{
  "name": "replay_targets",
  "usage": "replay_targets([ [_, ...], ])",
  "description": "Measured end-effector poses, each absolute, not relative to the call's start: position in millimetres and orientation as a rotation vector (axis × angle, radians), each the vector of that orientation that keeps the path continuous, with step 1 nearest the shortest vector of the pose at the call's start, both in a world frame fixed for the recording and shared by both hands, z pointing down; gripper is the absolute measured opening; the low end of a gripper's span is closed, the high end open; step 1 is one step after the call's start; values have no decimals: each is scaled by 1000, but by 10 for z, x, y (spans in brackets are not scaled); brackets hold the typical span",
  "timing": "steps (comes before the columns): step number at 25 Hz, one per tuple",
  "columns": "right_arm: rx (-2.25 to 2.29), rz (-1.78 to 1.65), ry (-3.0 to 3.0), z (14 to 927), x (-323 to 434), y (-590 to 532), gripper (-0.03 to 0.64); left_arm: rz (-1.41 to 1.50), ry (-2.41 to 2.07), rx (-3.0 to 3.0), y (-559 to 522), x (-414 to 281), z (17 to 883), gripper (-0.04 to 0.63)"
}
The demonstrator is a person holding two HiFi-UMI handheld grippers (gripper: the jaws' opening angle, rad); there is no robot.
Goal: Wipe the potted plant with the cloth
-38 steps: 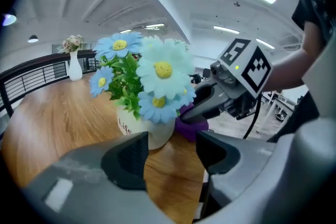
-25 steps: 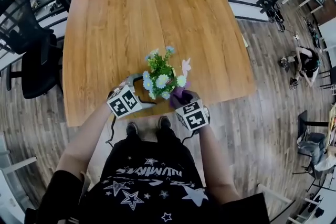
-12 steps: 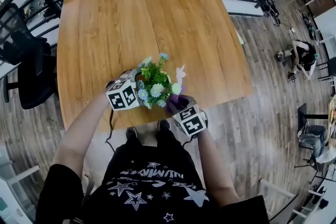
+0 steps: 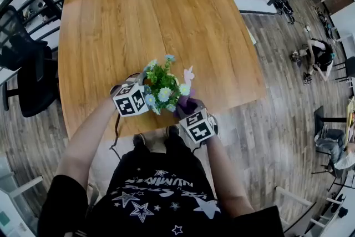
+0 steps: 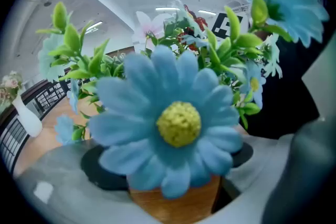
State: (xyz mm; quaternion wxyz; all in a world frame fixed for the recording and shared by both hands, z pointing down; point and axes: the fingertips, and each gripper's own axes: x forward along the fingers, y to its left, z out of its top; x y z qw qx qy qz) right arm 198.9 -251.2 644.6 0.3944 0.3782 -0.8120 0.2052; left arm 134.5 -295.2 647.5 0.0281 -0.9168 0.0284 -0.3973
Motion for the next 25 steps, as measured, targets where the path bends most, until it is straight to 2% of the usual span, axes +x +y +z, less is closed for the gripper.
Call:
replay_targets([
  [17,886,477,-2120,6360,1546,-2301,86,-1320,781,-2913,-2988,1288,6487,515],
  [25,875,445,-2097,6377,1509,-2264,86,-1287,875,-2911,-2962,1278,6488,512],
])
